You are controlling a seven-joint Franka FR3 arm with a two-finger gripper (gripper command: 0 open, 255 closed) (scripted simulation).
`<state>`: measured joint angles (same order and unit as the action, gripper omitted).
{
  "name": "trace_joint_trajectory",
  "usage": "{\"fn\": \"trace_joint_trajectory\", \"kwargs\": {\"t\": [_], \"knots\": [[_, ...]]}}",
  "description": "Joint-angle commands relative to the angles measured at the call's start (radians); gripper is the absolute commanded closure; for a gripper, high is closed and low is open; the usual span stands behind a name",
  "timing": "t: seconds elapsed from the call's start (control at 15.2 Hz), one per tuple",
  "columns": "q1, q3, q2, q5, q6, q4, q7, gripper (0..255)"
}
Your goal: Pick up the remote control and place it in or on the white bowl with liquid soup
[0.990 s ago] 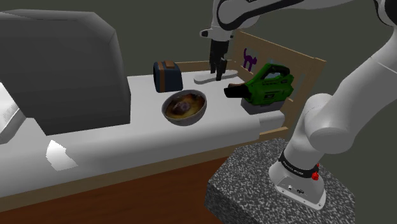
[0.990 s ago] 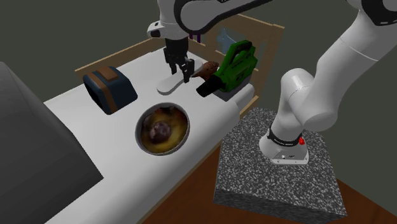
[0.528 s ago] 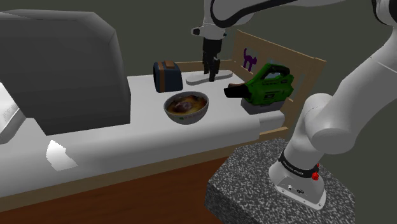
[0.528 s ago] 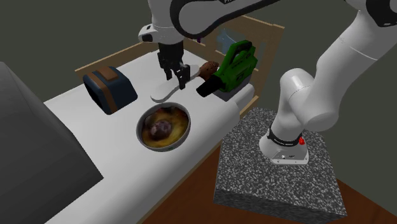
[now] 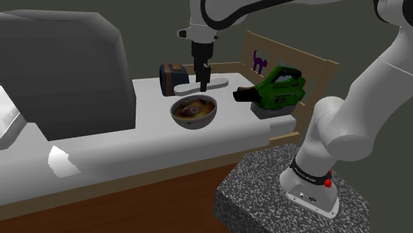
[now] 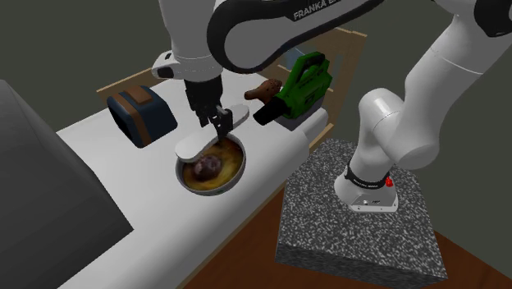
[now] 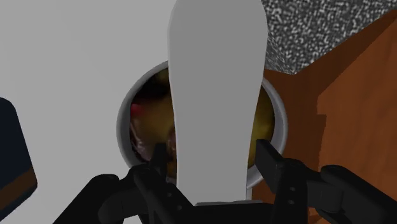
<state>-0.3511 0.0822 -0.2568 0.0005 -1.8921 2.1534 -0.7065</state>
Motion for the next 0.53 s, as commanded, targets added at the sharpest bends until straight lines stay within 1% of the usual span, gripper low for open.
{"fn": "trace_joint_trajectory", "kwargs": {"t": [0.0, 0.46], "knots": [[-0.012, -0.016, 0.024, 0.007, -0.016, -0.01, 0.026, 255], [-0.012, -0.015, 0.045, 0.008, -0.111, 0.065, 0.024, 255]]}}
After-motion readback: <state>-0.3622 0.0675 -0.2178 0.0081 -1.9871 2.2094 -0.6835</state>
